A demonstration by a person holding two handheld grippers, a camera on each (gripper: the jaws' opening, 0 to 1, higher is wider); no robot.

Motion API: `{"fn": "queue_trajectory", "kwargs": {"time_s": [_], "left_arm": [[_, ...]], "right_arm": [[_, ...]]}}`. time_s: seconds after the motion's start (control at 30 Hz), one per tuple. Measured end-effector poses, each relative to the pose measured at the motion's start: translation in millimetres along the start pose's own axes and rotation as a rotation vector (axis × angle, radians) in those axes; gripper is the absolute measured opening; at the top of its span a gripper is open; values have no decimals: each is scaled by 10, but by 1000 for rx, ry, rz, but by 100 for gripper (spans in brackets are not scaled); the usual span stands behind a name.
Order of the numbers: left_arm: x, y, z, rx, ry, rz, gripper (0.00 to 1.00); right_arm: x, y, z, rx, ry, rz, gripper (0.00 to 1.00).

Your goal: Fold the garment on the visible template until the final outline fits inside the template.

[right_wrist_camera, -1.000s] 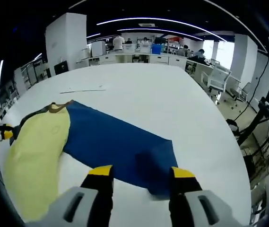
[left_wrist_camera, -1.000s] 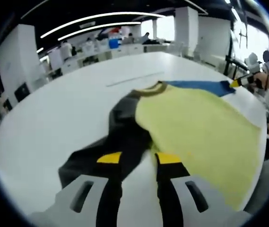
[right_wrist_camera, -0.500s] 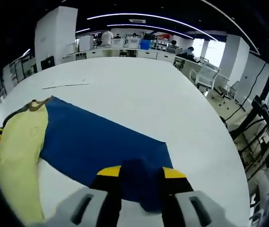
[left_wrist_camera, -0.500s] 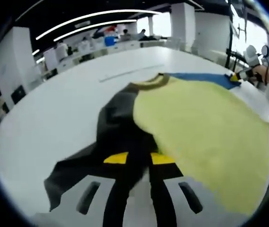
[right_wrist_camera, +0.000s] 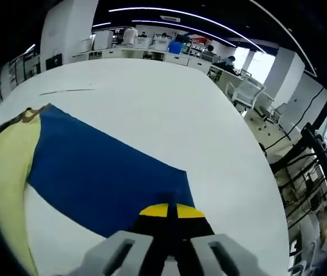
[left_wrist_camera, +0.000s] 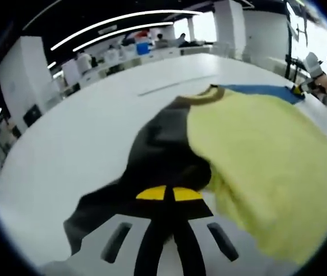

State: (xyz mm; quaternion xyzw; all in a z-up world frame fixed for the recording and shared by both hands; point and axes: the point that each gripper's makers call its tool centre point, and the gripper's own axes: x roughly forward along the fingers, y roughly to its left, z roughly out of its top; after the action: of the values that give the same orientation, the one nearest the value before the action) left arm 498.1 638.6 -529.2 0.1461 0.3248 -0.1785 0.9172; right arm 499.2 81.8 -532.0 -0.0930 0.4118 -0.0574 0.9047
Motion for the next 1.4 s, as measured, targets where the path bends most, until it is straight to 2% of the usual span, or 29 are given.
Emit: {"fn": "queue_trajectory", "kwargs": {"time_s": [0.3, 0.57, 1.07, 1.4], "left_arm": [[22, 243, -22, -20, 28, 51, 0], [26, 437, -82, -14, 51, 88, 0], [19, 442, -82, -11, 61, 95, 0], [24, 442, -87, -16, 63, 98, 0]], "right_arm": [[97, -368, 3, -50, 43, -64, 0], [97, -524, -44, -49, 72, -69, 0], [136, -545, -50, -54, 104, -4, 0], [153, -660, -56, 0, 101, 7, 0]]}}
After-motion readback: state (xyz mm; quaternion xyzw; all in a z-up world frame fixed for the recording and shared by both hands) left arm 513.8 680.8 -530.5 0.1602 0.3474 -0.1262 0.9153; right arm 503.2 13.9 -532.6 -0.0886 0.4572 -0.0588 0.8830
